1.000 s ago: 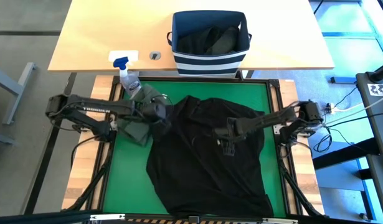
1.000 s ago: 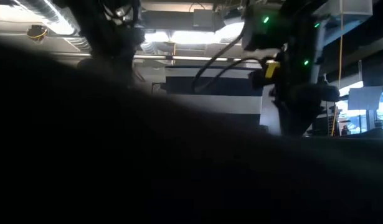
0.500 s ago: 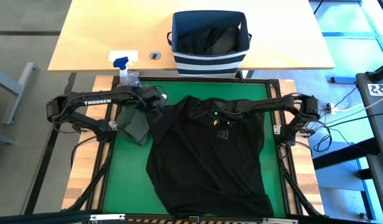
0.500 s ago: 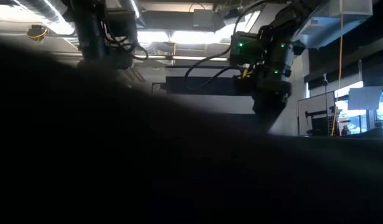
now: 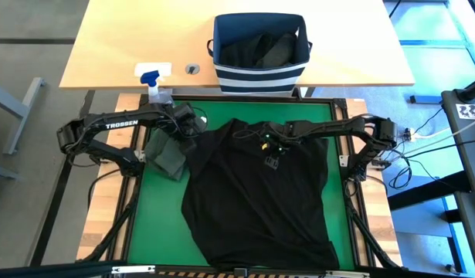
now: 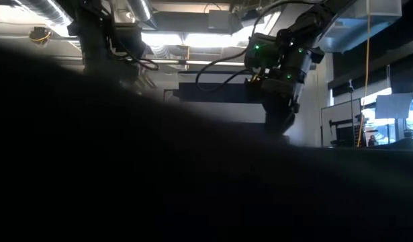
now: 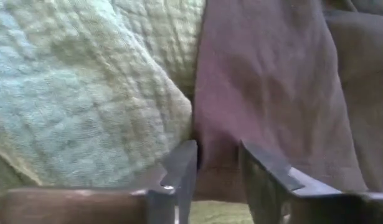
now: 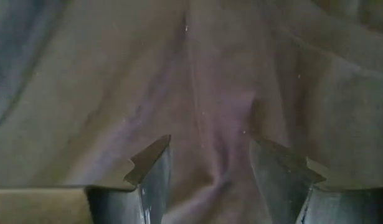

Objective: Fold Laundry from Bin
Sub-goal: Fold the black shirt

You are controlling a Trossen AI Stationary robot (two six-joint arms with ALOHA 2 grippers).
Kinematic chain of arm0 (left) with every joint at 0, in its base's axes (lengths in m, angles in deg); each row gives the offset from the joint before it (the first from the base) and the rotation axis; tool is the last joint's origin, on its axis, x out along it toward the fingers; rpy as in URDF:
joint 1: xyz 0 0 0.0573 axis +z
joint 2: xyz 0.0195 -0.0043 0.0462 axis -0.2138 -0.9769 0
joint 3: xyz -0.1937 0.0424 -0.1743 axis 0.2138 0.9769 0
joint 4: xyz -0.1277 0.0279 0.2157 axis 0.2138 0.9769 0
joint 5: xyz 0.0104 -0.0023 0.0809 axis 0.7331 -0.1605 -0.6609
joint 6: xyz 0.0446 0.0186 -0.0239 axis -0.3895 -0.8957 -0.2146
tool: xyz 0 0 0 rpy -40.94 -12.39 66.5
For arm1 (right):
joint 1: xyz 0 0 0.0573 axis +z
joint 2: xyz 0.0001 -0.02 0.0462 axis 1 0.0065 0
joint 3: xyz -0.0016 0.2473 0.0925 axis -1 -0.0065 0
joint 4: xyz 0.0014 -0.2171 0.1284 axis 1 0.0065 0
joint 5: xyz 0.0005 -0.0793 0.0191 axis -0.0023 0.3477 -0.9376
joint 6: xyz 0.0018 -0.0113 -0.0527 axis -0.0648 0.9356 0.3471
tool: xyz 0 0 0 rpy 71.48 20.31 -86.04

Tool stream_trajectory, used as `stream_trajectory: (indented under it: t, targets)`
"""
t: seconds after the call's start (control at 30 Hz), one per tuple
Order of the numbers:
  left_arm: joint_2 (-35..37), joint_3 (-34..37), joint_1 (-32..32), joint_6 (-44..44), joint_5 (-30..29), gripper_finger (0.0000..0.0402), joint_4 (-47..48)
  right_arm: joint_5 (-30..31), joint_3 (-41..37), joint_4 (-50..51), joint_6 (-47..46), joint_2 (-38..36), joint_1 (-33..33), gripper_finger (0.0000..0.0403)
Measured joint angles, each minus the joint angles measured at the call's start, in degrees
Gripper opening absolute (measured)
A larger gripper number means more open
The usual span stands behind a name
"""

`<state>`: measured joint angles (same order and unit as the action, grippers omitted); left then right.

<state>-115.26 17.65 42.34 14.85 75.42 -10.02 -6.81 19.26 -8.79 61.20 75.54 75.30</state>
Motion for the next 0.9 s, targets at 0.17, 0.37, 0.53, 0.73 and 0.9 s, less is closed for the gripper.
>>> stream_trajectory:
  t: [0.17,0.37,0.53,0.73,0.9]
  targets:
    - [0.0,0.0,0.0,-0.1,1.0,0.0047,0.0,0.0,0.0,0.0,0.3,0.0,0.0,0.0214]
    - [0.3,-1.9,0.0,-1.1,0.2,0.0006,1.8,0.0,0.0,0.2,1.3,0.0,0.0,0.0214]
    - [1.3,-8.9,0.0,-1.5,-5.3,0.0002,7.1,0.0,0.0,0.5,1.9,0.0,0.0,0.0214]
    - [1.4,-17.3,0.0,-2.7,-25.8,0.0002,16.1,0.0,0.0,0.5,2.5,0.0,0.0,0.0214]
    - [1.3,-17.9,1.1,-9.4,-29.8,0.0007,14.4,0.0,0.0,0.6,3.3,0.0,0.0,0.0214]
